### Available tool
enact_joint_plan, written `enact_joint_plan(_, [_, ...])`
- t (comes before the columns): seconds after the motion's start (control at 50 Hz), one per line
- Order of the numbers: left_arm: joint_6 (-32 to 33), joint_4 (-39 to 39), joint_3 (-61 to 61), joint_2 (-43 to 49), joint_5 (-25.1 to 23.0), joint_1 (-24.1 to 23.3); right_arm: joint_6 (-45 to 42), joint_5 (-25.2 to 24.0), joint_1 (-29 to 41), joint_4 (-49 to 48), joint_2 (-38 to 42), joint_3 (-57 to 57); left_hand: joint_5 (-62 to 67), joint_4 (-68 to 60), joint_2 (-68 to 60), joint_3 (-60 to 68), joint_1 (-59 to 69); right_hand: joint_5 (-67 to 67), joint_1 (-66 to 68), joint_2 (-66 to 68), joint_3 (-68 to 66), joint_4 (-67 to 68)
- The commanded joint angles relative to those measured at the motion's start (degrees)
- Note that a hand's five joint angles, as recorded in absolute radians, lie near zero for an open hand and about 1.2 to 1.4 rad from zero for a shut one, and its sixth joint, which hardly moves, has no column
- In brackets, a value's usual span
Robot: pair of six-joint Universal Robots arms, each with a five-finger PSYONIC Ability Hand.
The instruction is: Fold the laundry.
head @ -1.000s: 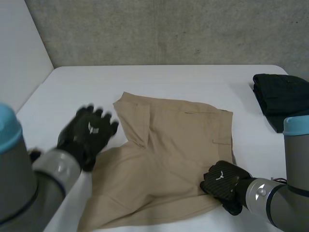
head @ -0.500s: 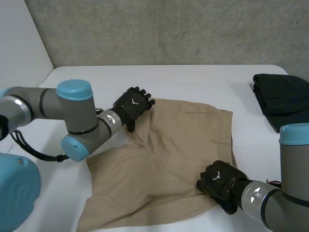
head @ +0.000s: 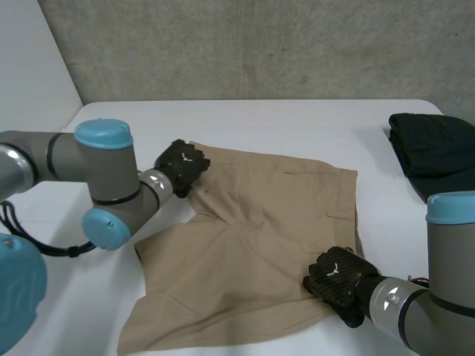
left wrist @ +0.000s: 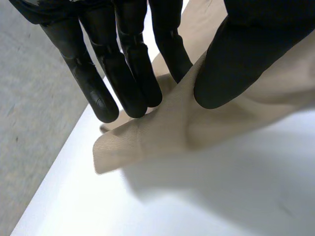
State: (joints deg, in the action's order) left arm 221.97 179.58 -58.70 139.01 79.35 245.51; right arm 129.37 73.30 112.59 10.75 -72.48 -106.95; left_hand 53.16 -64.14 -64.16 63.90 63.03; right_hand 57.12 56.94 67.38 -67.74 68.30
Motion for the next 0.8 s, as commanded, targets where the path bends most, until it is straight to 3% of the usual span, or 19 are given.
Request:
enact_joint_plan(0.02, [-0.14, 0.33, -9.40, -5.40, 7.04, 0.93, 0.00, 0.00, 0.17, -0.12, -0.03, -0.28, 6.61, -5.63, -5.61, 5.87, 6.74, 12.88, 23.06, 12.62, -12.26, 11.69])
enact_joint_plan(0.08, [-0.31, 0.33, -11.43, -5.76, 9.15, 0.76, 0.00, 0.00, 0.26, -0.12, -0.03, -0.37, 1.24, -0.26, -0.24, 0.51, 1.38, 12.88, 23.06, 12.62, -12.26, 11.69])
enact_joint_plan(0.16, [-0.84, 0.33, -12.58, -6.64, 12.58, 0.40, 0.00, 0.00, 0.35, -0.12, -0.03, -0.45, -27.29, 28.27, 28.29, -28.03, -27.16, 12.88, 23.06, 12.62, -12.26, 11.69])
enact_joint_plan(0.24, [-3.11, 1.56, -11.79, -10.06, 13.03, 0.84, 0.00, 0.00, 0.35, -0.12, -0.11, -0.54, -35.26, 36.24, 36.26, -35.99, -35.12, 12.88, 23.06, 12.62, -12.26, 11.69])
enact_joint_plan(0.42, [-9.19, 6.13, -11.26, -11.65, 9.87, 1.02, 0.00, 0.00, 0.44, -0.47, -0.11, -0.98, -35.28, 36.26, 36.29, -36.02, -35.15, 12.88, 23.06, 12.62, -12.26, 11.69])
enact_joint_plan(0.62, [-9.45, 6.05, -4.34, -3.94, -3.48, 1.28, 0.00, 0.08, 0.44, -1.17, -0.11, -1.16, -35.28, 36.26, 36.29, -36.02, -35.15, 12.88, 23.06, 12.62, -12.26, 11.69])
enact_joint_plan(0.8, [-9.63, 2.45, 9.47, 6.62, -4.55, 1.28, 0.00, 0.00, 0.44, -1.79, -0.03, -1.60, -25.71, 26.69, 26.71, -26.45, -25.58, 12.88, 23.06, 12.62, -12.26, 11.69])
